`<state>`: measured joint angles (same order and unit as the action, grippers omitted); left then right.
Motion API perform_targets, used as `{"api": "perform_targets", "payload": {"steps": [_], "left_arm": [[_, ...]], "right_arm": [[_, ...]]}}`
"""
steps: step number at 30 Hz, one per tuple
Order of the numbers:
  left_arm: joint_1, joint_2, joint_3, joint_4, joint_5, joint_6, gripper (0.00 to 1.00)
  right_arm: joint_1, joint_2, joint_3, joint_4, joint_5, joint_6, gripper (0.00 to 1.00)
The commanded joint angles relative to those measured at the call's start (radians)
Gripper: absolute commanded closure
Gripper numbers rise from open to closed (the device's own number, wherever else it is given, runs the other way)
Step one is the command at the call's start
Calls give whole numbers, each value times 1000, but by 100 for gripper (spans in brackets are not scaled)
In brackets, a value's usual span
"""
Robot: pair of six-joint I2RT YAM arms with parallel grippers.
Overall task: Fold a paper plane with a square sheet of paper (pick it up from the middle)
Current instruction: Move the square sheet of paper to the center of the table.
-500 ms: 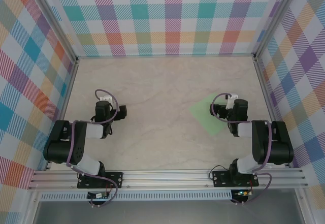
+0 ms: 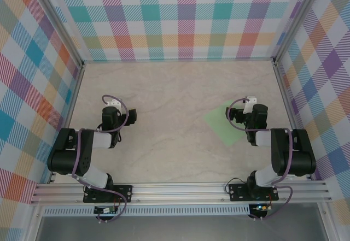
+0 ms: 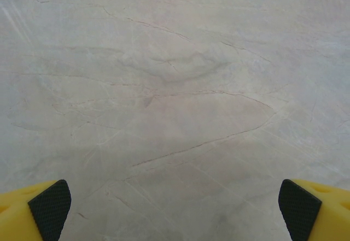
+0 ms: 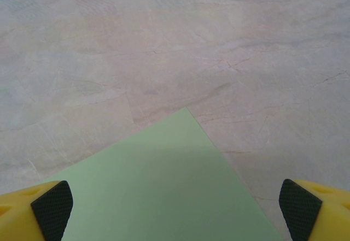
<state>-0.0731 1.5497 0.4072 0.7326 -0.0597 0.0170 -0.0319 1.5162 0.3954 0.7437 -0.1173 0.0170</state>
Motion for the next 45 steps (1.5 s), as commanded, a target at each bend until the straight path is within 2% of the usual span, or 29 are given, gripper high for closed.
{"api": "perform_targets", "payload": {"steps": [1,9,12,14,18,20,24,26,27,30,32,33,34,36,39,45], "left_arm": [[16,13,25,50,21,17,0],[15,9,18,58,28,18,0],[16,-13,-2,76,110,56,0],[16,-42,-17,80,112,57,0],[18,-169,13,-90,125,39,0],[19,-225,31,-172,151,26,0],[19,-360,68,-314,199,-44,0],[19,-419,99,-401,164,-144,0],[18,-447,126,-472,156,-180,0],[21,-537,171,-620,178,-275,0],[20,-599,194,-752,88,-418,0],[20,-637,209,-854,19,-516,0],[22,-676,208,-907,-1,-573,0],[22,-752,179,-915,58,-618,0],[22,-826,143,-920,177,-658,0],[22,-883,109,-982,320,-685,0]], "right_arm": [[7,12,22,57,-31,-19,0],[7,11,22,58,-31,-19,0],[8,-13,23,36,-53,-33,0],[10,-41,37,-8,-51,-35,0],[10,-144,165,-374,7,34,0],[10,-189,201,-494,53,105,0],[8,-261,361,-869,138,356,0],[9,-241,447,-1050,111,413,0],[6,-222,473,-1108,56,408,0],[6,-191,502,-1209,-30,417,0],[10,-182,497,-1224,-128,418,0],[13,-183,490,-1240,-154,444,0],[17,-189,483,-1262,-169,460,1],[25,-214,456,-1306,-150,478,1],[30,-258,375,-1285,-233,501,2],[69,-280,258,-1254,-299,537,2]]}}
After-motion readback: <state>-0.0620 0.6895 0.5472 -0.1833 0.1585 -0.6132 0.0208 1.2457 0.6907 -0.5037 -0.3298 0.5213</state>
